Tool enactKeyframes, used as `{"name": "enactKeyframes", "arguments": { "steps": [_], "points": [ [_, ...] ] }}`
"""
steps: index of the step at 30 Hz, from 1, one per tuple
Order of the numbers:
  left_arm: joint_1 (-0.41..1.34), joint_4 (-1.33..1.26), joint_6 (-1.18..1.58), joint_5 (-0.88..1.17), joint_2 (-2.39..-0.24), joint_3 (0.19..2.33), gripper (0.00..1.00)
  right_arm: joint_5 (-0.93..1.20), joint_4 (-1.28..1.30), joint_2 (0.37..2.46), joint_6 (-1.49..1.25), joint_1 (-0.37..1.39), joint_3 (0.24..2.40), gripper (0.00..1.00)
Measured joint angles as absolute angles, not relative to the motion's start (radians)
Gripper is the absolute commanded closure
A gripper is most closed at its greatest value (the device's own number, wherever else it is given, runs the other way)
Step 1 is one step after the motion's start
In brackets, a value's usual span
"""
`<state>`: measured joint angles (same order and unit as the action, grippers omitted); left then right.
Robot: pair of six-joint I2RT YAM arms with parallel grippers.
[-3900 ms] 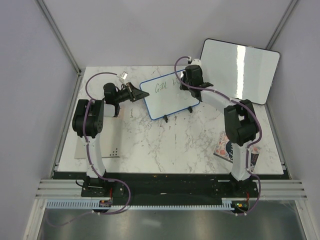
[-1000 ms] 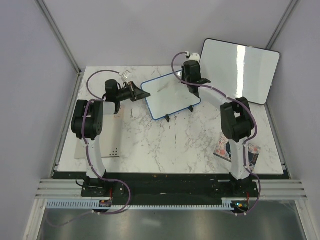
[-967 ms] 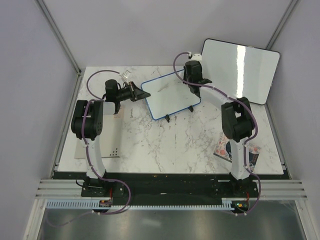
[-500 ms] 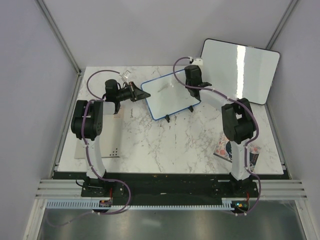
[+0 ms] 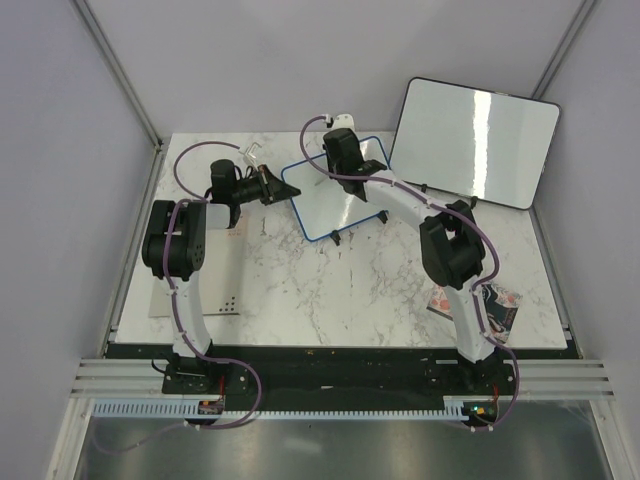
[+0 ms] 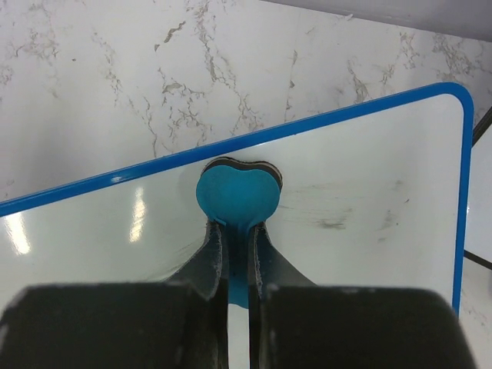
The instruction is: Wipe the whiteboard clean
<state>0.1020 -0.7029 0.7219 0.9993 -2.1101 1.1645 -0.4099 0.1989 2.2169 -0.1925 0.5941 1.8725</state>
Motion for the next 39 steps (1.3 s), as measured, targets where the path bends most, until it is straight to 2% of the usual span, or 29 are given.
{"name": "enactKeyframes", "arguments": {
  "steps": [7, 20, 39],
  "points": [
    [0.102, -0.697, 0.72, 0.992, -2.11, 1.165, 0.98, -0.408, 0.19, 2.214, -0.255, 0.568, 1.859, 1.0],
    [0.112, -0.702, 0.716, 0.995, -2.107, 1.174, 0.98, -0.398, -0.052, 2.127, -0.301, 0.395, 1.62, 1.0],
    [0.115, -0.671, 0.679, 1.001, -2.095, 1.174, 0.98, -0.395, -0.175, 2.097, -0.199, 0.434, 1.535, 1.0]
  ]
}}
